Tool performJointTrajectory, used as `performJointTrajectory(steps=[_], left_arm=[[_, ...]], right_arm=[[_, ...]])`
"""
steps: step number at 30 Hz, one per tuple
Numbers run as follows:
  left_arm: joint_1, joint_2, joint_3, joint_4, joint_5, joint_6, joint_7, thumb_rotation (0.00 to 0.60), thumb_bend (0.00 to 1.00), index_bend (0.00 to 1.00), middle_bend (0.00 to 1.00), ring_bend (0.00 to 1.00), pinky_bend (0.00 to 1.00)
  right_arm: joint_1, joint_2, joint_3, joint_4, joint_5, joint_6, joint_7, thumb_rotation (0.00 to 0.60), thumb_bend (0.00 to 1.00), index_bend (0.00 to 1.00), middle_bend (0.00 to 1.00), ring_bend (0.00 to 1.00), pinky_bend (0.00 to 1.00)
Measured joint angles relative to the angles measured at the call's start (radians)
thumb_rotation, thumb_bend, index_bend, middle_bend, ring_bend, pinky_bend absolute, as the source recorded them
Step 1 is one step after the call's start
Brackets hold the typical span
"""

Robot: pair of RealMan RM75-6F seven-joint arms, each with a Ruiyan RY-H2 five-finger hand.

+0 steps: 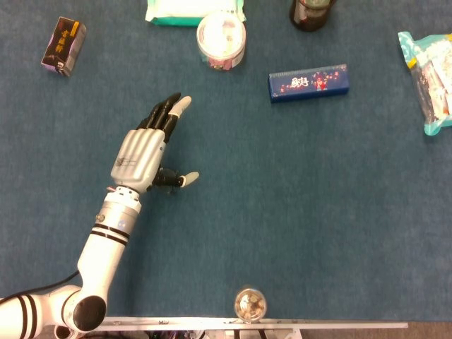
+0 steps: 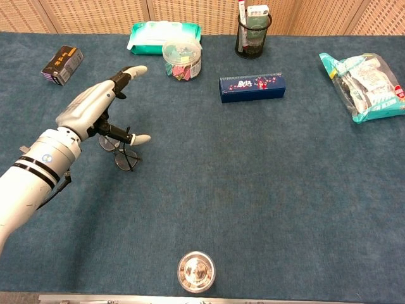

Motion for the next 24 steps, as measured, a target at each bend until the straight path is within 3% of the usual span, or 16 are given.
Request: performJointTrajectory(steps=[24], left_arm=[[-0.027, -0.016, -0.009, 0.153, 0.018, -0.054, -0.125, 0.6, 0.03, 0.0, 0.0, 0.05, 0.18]], right_arm=[[0.015, -0.015, 0.001, -0.012, 0.022, -0.037, -0.061, 0.6, 0.22, 0.44, 0.39, 0.34, 0.58]])
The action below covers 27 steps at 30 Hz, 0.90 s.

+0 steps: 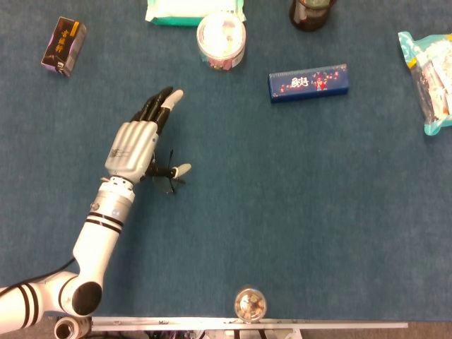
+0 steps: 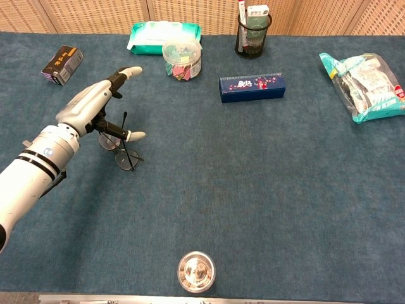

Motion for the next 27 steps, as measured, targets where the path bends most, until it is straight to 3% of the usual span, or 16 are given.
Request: performJointTrajectory(steps=[27], left_arm=[[-0.017, -0.058, -0.004, 0.22, -0.013, -0.062, -0.11, 0.6, 0.03, 0.0, 0.0, 0.05, 0.18]], right_arm=[[0.022, -0.022, -0.006, 0.01, 0.026, -0.06, -0.047, 0.6, 0.22, 0.43, 0.39, 0.34, 0.58]])
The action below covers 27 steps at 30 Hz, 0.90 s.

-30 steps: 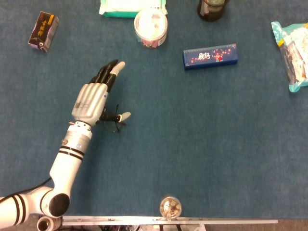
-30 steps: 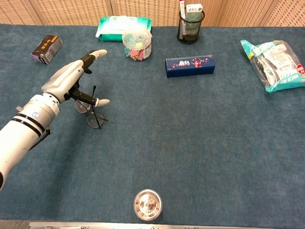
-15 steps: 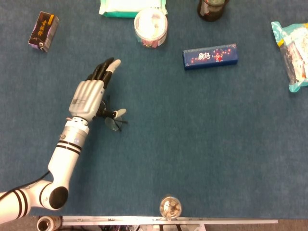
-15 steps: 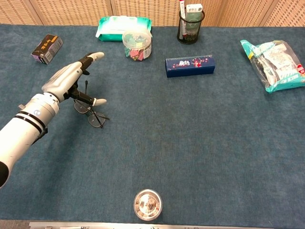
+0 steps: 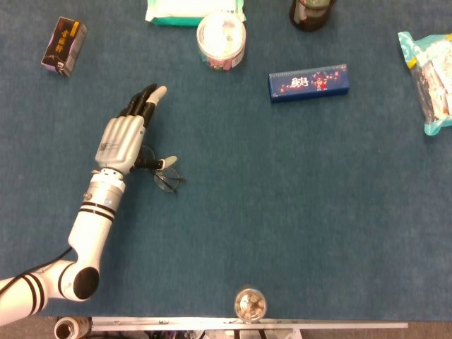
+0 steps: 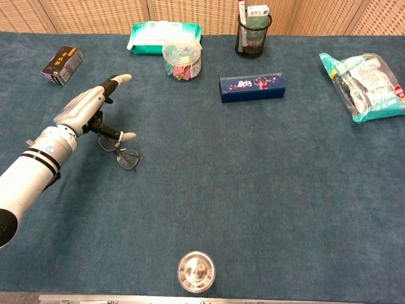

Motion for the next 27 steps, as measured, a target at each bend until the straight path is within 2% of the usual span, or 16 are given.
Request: performJointTrajectory(steps=[27], left_arm=[[-0.023, -0.032, -0.011, 0.085, -0.013, -0.037, 0.008, 0.6, 0.03, 0.0, 0.0, 0.05, 0.18]], right_arm=[[-0.008, 0.001, -0.004, -0.002, -0.001, 0.01, 0.01, 0.6, 0.22, 0.43, 0.39, 0.34, 0.58]])
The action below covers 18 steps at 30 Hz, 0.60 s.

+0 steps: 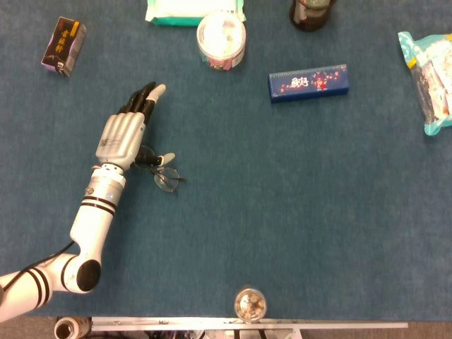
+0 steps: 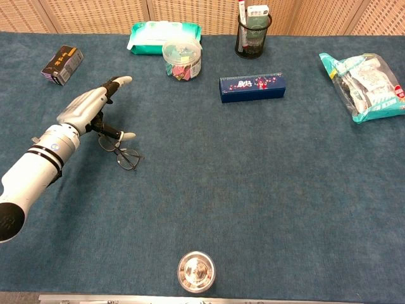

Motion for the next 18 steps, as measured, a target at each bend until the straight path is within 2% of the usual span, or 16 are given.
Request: performJointTrajectory(steps=[11, 18], left_arm=[[-0.004, -0.03, 0.007, 0.068, 0.018, 0.008, 0.0, 0.6, 0.03, 0.0, 0.0, 0.05, 0.18], [-0.005, -0.058, 0.021, 0.133, 0.067, 0.034, -0.029, 0.6, 0.03, 0.0, 0.0, 0.0, 0.16]], right_arm=[[-0.002, 0.004, -0.001, -0.006, 0.001, 0.0, -0.005, 0.6, 0.22, 0.43, 0.39, 0.34, 0.58], [-0.001, 0.003, -0.002, -0.007, 0.002, -0.003, -0.007, 0.6, 0.22, 0.43, 0.39, 0.34, 0.58]])
